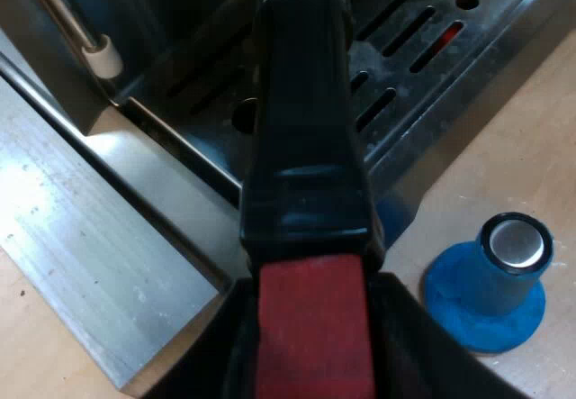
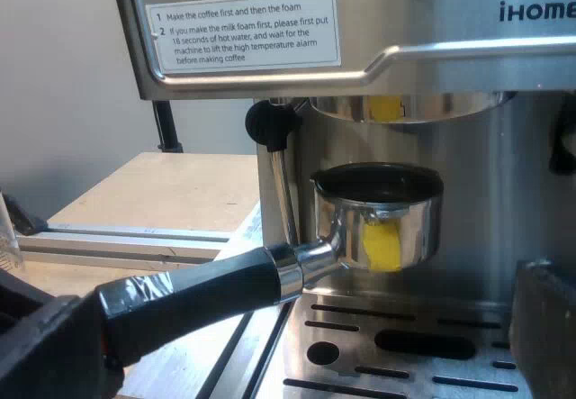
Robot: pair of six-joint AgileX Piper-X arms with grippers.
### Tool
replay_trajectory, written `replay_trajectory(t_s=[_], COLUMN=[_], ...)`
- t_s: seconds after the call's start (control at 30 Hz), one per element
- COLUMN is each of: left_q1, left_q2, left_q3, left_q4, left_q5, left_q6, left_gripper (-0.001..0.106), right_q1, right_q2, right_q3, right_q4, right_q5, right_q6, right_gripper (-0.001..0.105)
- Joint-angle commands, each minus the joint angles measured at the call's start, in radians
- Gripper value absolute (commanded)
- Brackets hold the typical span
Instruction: Put the handle in the coffee machine
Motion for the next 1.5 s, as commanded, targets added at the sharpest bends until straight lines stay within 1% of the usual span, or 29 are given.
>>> replay_trajectory(t_s=[0.03, 0.43, 1.13, 1.5], left_q1=[-0.001, -0.001, -0.001, -0.001], left_q2=[-0.009, -0.009, -0.009, -0.009], left_q3=[-0.015, -0.015, -0.015, -0.015], left_q4=[-0.049, -0.049, -0.051, -0.095], left_q5=[0.035, 0.035, 0.035, 0.035], left_q6=[-0.017, -0.031, -0.031, -0.031], left_gripper=[0.0, 0.0, 0.0, 0.0], right_q1=[-0.003, -0.003, -0.003, -0.003], right_q2=[-0.003, -0.003, -0.003, -0.003], right_q3=[-0.003, -0.003, -0.003, -0.003], right_q4=[-0.015, -0.015, -0.015, -0.015], right_q5=[0.001, 0.001, 0.001, 0.001], right_q6=[-0.012, -0.012, -0.012, -0.012], right_gripper=[0.093, 0.093, 0.093, 0.093])
